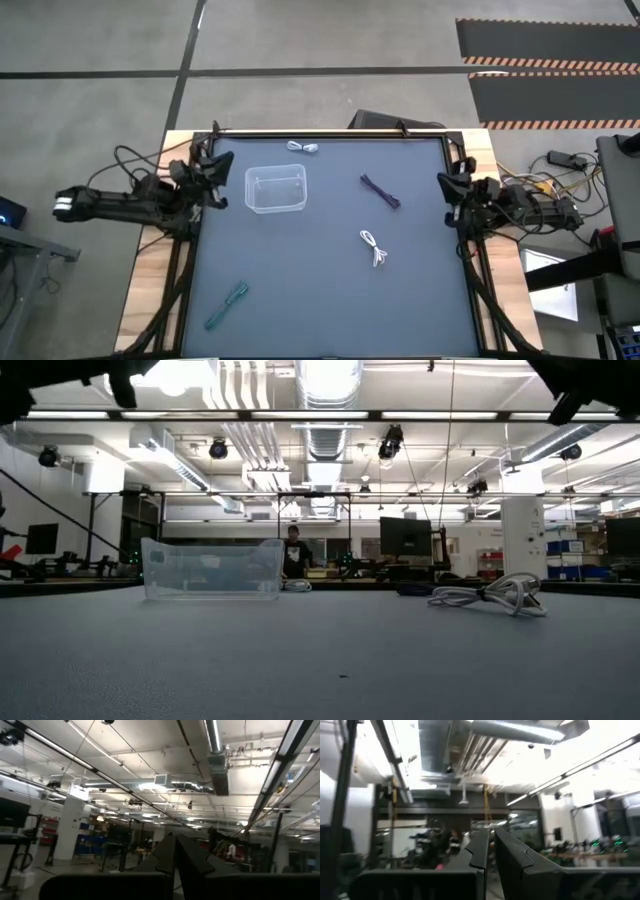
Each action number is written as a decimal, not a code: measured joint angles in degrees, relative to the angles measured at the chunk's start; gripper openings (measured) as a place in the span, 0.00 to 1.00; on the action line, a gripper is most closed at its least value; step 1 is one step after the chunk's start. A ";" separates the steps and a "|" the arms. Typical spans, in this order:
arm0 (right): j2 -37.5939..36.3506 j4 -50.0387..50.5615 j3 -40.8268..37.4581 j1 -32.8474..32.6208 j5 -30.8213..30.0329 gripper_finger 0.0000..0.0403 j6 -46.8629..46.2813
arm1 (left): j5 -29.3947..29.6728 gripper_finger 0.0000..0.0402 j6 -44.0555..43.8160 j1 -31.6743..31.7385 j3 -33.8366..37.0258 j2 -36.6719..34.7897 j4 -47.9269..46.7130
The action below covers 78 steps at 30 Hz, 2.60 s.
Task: Pick and place USB-C Cables
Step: Put the top white charger cable into the bin
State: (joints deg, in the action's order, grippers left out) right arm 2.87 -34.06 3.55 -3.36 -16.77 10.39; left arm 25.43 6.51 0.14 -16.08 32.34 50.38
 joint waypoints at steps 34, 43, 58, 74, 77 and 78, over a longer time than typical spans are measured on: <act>0.31 0.56 5.40 0.01 -1.93 0.06 12.20 | -11.07 0.00 -4.80 17.38 -48.64 37.56 -63.90; 0.29 0.28 5.42 0.01 -1.93 0.06 12.81 | -31.59 0.00 -2.96 28.06 -60.26 48.12 -83.32; 0.28 0.28 5.44 0.00 -1.95 0.06 12.61 | -32.30 0.00 13.54 34.80 -76.69 67.49 -102.54; 0.28 0.74 5.44 0.02 -4.47 0.06 12.74 | -29.49 0.00 30.15 35.89 -84.74 82.52 -106.43; 0.28 0.78 5.44 0.02 -4.47 0.06 12.76 | -27.41 0.00 31.22 36.09 -84.74 84.31 -105.20; 0.28 0.78 5.44 0.02 -4.45 0.06 12.76 | -26.96 0.00 31.42 36.17 -84.74 84.87 -104.95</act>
State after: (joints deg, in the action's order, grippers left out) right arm 3.16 -33.28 9.00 -3.34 -21.22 23.15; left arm -1.53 37.94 36.31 -100.82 117.20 -54.57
